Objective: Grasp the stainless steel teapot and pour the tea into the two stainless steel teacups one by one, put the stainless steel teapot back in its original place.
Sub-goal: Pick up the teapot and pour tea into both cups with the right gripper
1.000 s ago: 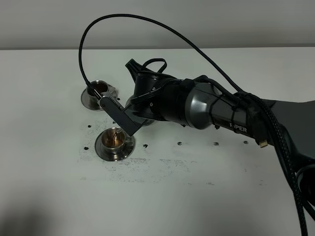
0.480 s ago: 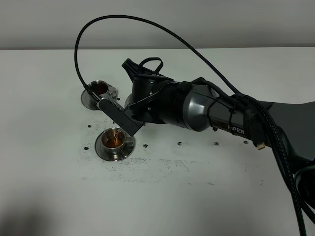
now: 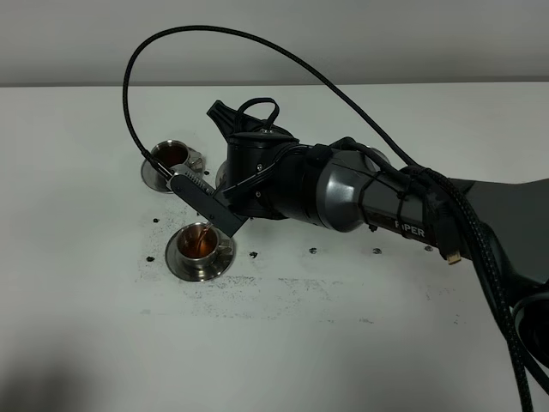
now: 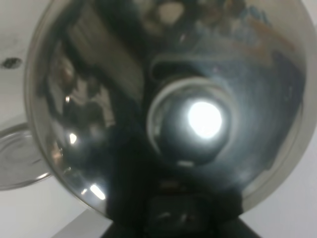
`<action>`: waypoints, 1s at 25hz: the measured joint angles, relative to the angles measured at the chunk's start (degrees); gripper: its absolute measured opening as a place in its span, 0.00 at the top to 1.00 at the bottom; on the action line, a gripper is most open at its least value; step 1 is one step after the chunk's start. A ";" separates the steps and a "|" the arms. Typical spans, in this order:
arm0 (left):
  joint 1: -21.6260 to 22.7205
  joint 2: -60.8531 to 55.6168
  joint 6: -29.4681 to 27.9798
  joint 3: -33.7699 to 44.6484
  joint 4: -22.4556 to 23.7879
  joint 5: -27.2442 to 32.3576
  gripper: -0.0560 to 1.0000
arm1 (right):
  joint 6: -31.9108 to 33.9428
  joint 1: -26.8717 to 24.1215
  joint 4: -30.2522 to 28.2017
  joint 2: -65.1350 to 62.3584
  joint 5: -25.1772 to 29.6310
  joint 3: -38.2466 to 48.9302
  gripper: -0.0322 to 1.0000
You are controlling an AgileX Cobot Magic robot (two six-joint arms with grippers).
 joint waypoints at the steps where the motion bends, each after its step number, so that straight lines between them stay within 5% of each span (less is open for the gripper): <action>1: 0.00 0.00 0.00 0.00 0.00 0.00 0.37 | 0.00 0.00 -0.07 0.00 0.00 0.00 0.80; 25: 0.00 0.00 0.00 0.00 0.00 0.00 0.37 | 1.05 0.76 -2.52 0.00 -0.01 0.00 0.80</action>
